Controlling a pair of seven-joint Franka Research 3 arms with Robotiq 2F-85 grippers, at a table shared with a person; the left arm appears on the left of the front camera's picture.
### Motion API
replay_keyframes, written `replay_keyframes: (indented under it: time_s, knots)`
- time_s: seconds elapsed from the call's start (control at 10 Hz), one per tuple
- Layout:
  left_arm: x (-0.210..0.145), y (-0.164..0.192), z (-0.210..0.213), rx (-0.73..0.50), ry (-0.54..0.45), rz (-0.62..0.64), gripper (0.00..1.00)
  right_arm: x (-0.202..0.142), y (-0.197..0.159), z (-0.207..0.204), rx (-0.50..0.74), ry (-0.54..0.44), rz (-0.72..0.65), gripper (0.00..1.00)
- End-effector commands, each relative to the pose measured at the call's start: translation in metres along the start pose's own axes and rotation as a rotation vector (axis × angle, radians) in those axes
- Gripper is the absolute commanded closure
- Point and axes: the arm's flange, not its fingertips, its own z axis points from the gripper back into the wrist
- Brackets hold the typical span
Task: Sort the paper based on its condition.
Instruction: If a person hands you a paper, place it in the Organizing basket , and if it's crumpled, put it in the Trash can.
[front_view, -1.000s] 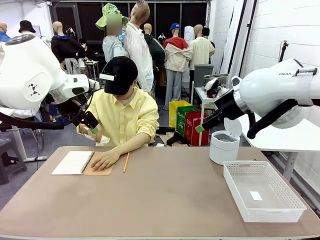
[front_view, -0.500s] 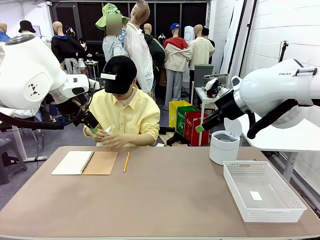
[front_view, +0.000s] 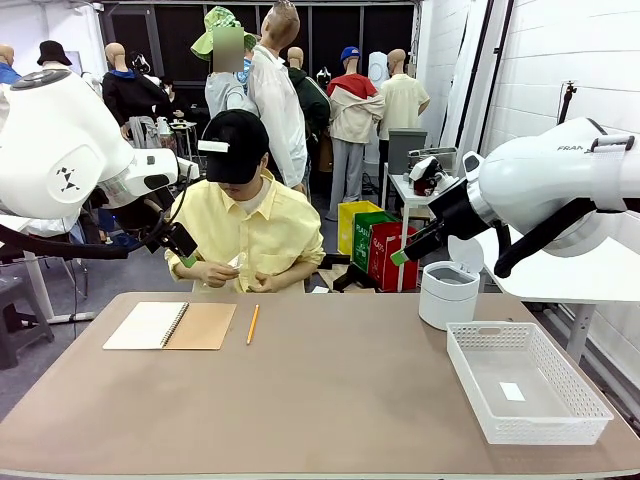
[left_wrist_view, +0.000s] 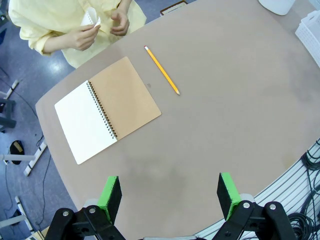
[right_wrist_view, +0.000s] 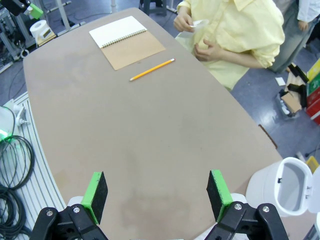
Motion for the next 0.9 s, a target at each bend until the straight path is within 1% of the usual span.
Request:
replay_keyframes:
  time_s: [0.0, 0.8]
  knots:
    - [0.0005, 0.0000, 0.0003, -0.002, -0.006, -0.002, 0.00, -0.0003, -0.0006, -0.0018, 0.017, -0.009, -0.010, 0.00]
    - [0.0005, 0.0000, 0.0003, -0.002, -0.006, -0.002, 0.00, -0.0003, -0.0006, -0.0018, 0.017, -0.009, -0.010, 0.00]
